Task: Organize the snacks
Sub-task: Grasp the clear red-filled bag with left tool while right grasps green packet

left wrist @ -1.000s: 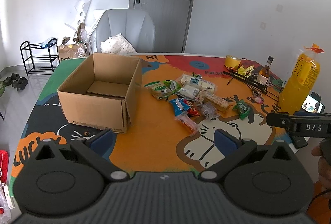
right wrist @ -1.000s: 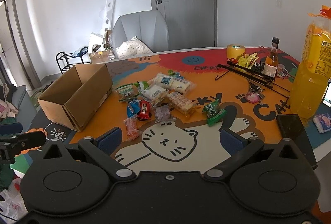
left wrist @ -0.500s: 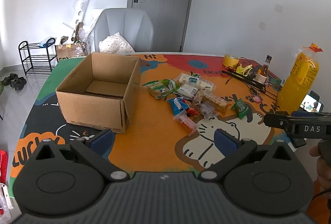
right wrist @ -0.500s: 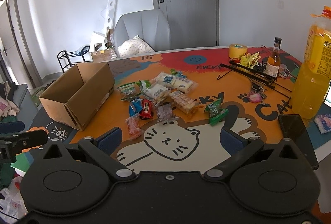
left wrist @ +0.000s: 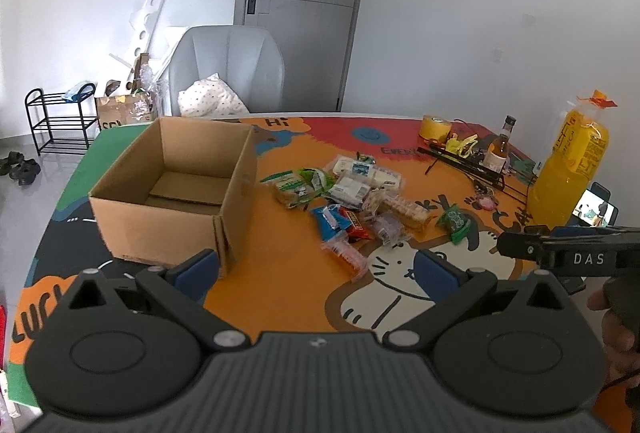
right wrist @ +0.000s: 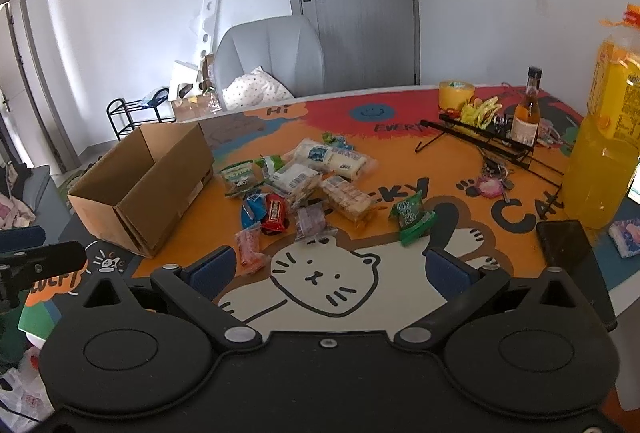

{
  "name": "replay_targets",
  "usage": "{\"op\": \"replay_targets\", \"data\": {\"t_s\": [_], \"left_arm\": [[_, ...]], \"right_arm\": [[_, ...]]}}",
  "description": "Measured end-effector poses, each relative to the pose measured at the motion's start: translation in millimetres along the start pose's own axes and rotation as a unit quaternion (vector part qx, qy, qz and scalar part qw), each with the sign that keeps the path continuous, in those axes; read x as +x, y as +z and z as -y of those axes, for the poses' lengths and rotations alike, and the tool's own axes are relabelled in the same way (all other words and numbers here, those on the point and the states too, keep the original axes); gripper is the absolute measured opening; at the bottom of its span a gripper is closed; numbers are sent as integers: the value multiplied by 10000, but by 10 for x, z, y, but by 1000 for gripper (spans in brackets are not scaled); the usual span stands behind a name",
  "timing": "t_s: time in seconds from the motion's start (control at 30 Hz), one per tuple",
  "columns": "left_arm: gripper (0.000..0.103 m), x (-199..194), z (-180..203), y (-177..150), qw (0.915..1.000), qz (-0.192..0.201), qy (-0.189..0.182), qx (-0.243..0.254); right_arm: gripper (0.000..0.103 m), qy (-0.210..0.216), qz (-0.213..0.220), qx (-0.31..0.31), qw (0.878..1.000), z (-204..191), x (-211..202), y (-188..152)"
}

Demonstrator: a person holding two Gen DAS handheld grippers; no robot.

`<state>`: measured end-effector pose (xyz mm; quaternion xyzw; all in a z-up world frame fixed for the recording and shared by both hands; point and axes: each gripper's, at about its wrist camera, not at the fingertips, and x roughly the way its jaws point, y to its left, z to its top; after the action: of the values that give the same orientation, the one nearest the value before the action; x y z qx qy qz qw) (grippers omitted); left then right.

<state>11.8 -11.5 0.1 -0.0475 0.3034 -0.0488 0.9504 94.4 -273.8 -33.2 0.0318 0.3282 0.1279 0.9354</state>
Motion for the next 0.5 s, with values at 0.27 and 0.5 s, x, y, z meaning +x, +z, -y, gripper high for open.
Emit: {"op": "replay_targets", "data": {"t_s": [0.27,0.5], "left_arm": [[103,301,-12,-44,9997,-40,-47,-233],[102,497,-64,-42,9990,18,-132,-433]], "right_arm": [[103,-36,-144,83,9999,21,251,17],[103,-79,-248,150,9995,92,471,8]]}}
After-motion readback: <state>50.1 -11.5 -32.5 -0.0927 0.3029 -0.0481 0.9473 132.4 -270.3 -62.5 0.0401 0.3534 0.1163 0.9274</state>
